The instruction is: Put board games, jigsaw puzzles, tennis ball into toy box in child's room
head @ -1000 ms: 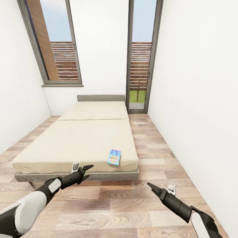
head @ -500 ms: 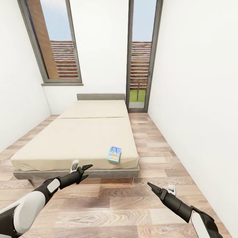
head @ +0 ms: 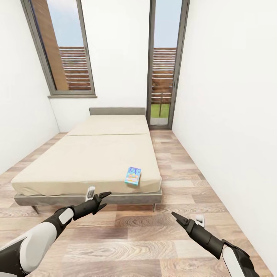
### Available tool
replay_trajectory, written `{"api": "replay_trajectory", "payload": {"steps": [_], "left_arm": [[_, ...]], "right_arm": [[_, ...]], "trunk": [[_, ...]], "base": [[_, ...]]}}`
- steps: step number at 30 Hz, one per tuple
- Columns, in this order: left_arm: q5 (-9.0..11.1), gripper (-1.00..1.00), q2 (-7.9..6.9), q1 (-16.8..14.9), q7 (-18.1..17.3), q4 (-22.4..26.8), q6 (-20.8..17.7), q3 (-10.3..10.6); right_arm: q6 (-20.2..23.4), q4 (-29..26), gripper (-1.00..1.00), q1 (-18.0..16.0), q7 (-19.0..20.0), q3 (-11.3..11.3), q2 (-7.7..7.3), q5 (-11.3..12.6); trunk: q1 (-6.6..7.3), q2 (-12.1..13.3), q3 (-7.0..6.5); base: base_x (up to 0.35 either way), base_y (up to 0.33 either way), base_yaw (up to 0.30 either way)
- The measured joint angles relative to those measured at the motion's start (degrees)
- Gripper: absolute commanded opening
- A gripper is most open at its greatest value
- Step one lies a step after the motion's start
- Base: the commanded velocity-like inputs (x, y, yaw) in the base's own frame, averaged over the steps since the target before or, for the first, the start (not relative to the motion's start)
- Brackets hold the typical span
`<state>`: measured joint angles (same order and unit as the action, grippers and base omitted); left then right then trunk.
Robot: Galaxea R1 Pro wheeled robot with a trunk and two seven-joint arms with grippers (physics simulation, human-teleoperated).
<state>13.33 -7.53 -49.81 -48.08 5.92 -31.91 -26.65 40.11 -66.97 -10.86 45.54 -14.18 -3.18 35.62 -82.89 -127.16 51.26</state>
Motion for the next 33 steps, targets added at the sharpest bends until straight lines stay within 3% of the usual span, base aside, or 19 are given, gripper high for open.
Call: {"api": "replay_trajectory", "payload": {"steps": [5,12,33], "left_arm": [[0.06,1.00,1.59,0.00,-0.01,0.11,0.10,0.03],[0.06,1.00,2.34,0.00,-0.12,0.36,0.18,0.07],[-0.02,1.00,2.73,0.00,-0.08,0.41,0.31,0.16]], "right_arm": [[0.03,0.00,1.00,0.00,-0.01,0.00,0.01,0.53],[-0.03,0.00,1.00,0.00,-0.06,0.00,0.01,0.76],[-0.24,-0.23,1.00,0.05,0.02,0.01,0.14,0.78]], "trunk": [[-1.10,-2.01,0.90],[-2.64,-4.81,2.15],[-2.62,-4.83,2.16]], "base": [[0.000,0.000,0.000],[0.000,0.000,0.000],[0.043,-0.007,0.000]]}}
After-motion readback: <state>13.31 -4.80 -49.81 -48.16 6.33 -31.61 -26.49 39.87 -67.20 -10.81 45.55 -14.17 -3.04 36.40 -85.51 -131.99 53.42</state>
